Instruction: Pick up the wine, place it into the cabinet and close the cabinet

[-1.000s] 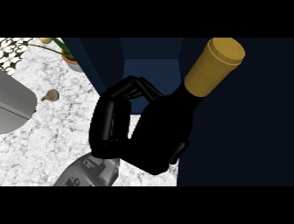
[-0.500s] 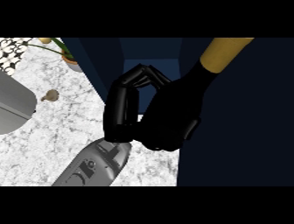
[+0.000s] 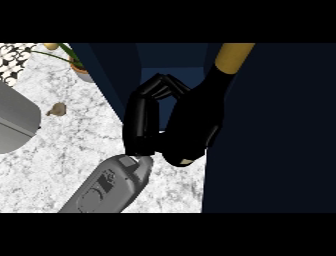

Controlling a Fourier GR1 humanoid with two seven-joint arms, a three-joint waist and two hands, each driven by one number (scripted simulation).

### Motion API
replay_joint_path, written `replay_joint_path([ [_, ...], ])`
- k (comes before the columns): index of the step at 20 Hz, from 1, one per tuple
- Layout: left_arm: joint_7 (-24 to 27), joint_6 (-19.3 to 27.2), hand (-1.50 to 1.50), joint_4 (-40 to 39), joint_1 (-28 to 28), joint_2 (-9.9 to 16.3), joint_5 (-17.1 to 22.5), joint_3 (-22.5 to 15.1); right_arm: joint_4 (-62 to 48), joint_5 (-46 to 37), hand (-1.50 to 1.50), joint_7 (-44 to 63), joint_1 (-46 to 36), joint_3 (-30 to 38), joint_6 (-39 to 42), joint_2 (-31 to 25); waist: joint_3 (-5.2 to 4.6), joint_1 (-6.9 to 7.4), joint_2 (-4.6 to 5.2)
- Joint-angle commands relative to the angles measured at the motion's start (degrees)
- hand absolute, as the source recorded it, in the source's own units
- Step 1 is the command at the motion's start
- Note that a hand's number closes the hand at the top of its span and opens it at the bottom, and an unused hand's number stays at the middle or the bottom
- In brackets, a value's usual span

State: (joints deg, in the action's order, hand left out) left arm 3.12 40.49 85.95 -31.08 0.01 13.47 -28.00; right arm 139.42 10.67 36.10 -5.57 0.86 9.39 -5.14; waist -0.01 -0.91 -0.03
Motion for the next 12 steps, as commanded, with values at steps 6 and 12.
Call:
replay_joint_path([
  [6,9.2,3.5,1.50,-9.5,-1.0,0.0,5.3,-4.0,6.6,9.1,-1.50,4.1,-0.4,4.2,0.0,-2.0,0.01,-0.24,0.05],
  [12,14.3,1.1,1.50,-14.2,2.3,0.0,2.7,-2.0,8.0,6.0,-1.50,3.8,1.3,1.8,-0.2,-1.1,0.00,0.08,0.01],
])
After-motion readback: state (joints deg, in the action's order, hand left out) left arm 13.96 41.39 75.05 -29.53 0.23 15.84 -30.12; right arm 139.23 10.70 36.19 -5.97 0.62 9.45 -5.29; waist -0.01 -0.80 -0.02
